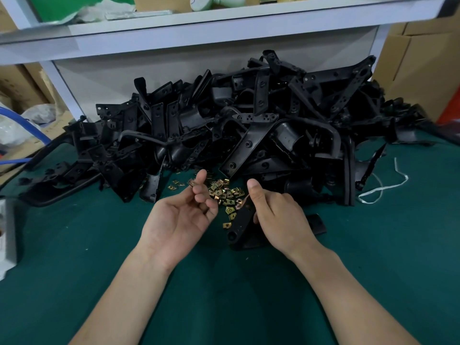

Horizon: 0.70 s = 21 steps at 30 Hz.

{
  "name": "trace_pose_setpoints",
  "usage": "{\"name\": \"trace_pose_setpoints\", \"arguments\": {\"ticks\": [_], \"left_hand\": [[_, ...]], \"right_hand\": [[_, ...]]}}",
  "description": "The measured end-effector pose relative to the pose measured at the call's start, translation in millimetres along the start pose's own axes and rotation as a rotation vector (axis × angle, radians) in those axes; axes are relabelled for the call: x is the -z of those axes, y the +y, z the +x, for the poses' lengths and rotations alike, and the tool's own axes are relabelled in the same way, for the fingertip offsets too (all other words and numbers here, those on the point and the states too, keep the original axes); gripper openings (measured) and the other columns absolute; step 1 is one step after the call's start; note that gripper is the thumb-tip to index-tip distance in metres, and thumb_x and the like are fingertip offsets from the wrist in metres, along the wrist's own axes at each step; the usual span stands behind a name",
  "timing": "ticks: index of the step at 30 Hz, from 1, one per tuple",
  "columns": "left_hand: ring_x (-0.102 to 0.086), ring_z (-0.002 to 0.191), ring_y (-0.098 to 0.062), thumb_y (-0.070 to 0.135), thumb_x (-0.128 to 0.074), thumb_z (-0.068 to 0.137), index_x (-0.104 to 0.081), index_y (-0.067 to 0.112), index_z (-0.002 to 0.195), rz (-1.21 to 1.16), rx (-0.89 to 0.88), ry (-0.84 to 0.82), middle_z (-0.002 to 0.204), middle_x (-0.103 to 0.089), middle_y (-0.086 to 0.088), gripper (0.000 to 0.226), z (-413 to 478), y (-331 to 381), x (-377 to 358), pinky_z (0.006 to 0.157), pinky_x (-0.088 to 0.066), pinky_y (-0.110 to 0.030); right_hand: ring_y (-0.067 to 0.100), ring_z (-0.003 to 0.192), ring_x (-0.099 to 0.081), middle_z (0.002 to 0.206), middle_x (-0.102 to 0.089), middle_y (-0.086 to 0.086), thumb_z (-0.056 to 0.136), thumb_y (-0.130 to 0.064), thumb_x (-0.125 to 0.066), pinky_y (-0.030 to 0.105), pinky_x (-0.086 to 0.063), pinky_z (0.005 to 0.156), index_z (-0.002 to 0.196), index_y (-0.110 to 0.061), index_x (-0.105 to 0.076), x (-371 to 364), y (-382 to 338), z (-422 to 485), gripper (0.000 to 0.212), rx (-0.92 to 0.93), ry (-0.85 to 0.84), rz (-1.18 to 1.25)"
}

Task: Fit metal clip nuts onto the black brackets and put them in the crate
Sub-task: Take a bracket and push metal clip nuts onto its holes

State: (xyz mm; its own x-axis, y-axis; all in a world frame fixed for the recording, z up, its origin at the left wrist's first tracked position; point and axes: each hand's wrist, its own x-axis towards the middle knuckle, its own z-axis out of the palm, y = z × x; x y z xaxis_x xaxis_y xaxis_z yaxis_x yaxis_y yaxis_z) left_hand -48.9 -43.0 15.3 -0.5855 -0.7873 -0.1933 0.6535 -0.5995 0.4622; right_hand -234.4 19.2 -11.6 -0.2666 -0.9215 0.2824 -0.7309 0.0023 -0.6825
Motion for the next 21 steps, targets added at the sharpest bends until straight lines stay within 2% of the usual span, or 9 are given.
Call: {"name": "trace_pose_setpoints", "arguments": {"ticks": [8,12,16,21], "left_hand": [[-0.052,0.065,-0.008,0.009,-0.052,0.095,-0.076,0.006,0.104,0.063,-0.019,0.017,0.081,-0.051,0.003,0.026,-0.3,-0.6,-1.0,0.067,-0.053,-0.025],[-0.058,0.070,-0.007,0.017,-0.061,0.095,-0.077,0.012,0.105,0.248,-0.100,0.027,0.085,-0.060,0.004,0.019,2.0,-1.6,1.1,0.069,-0.055,-0.023],[-0.061,0.073,-0.006,0.019,-0.061,0.097,-0.071,0.014,0.114,0.448,-0.203,0.069,0.092,-0.067,0.002,0.020,2.9,-5.9,2.7,0.073,-0.057,-0.023],[-0.064,0.073,-0.007,0.023,-0.068,0.085,-0.075,0.014,0.106,0.544,-0.254,0.117,0.097,-0.074,0.000,0.024,0.6,-11.3,-0.8,0.071,-0.058,-0.023]], "right_hand": [[0.013,0.064,-0.060,0.059,-0.062,-0.004,0.090,-0.078,-0.004,0.041,-0.053,0.075,0.061,-0.023,-0.051,0.7,-0.7,-0.1,0.078,-0.011,-0.007,0.011],[0.013,0.064,-0.060,0.059,-0.061,-0.003,0.091,-0.076,-0.006,0.042,-0.052,0.076,0.060,-0.023,-0.050,0.9,-1.3,-0.1,0.075,-0.016,-0.006,0.015],[0.012,0.064,-0.060,0.059,-0.061,-0.003,0.091,-0.076,-0.005,0.041,-0.053,0.074,0.060,-0.023,-0.050,1.1,-1.6,-0.5,0.076,-0.012,-0.002,0.009],[0.013,0.065,-0.061,0.060,-0.062,-0.003,0.090,-0.076,-0.005,0.042,-0.053,0.076,0.060,-0.024,-0.050,1.3,-1.7,-0.4,0.075,-0.010,-0.004,0.012]]}}
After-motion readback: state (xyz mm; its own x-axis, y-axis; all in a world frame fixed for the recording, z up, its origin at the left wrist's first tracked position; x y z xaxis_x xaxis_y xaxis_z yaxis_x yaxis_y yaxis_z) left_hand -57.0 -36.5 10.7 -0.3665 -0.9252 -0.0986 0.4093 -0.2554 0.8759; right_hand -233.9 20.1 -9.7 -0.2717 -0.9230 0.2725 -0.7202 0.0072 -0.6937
